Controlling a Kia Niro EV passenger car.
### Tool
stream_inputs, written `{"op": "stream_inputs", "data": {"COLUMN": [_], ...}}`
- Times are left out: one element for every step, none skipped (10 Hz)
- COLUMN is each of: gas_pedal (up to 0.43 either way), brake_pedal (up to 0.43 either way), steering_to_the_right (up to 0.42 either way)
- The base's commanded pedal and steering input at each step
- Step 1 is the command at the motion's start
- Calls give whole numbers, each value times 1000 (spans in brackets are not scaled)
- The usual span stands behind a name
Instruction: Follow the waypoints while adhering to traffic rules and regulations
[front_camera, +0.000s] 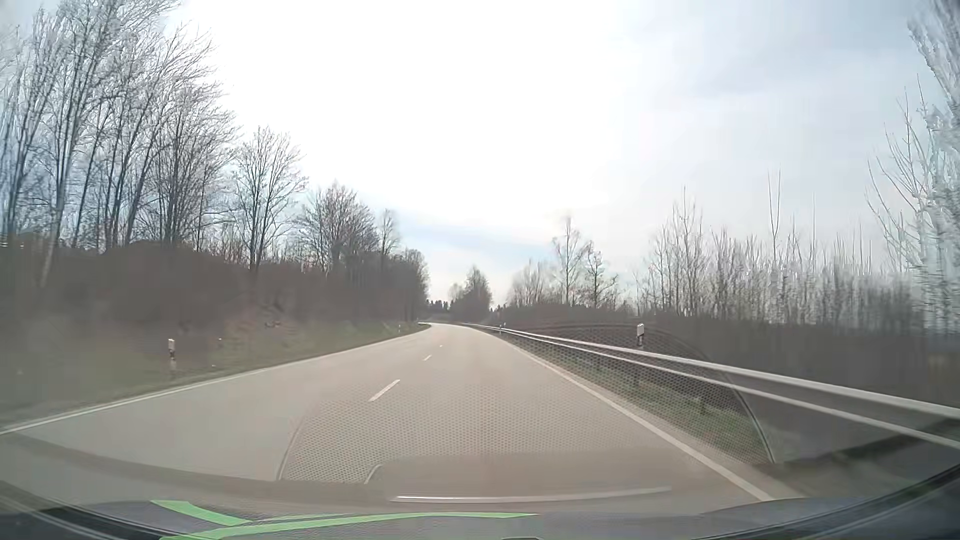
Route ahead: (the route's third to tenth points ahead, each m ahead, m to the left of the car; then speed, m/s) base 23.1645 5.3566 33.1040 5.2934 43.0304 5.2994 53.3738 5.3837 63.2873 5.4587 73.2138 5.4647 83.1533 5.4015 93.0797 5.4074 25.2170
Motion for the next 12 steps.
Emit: {"op": "stream_inputs", "data": {"gas_pedal": [189,189,197,197,197,197,197,197,197,197,197,197], "brake_pedal": [0,0,0,0,0,0,0,0,0,0,0,0], "steering_to_the_right": [0,0,0,0,0,0,0,0,0,0,0,-1]}}
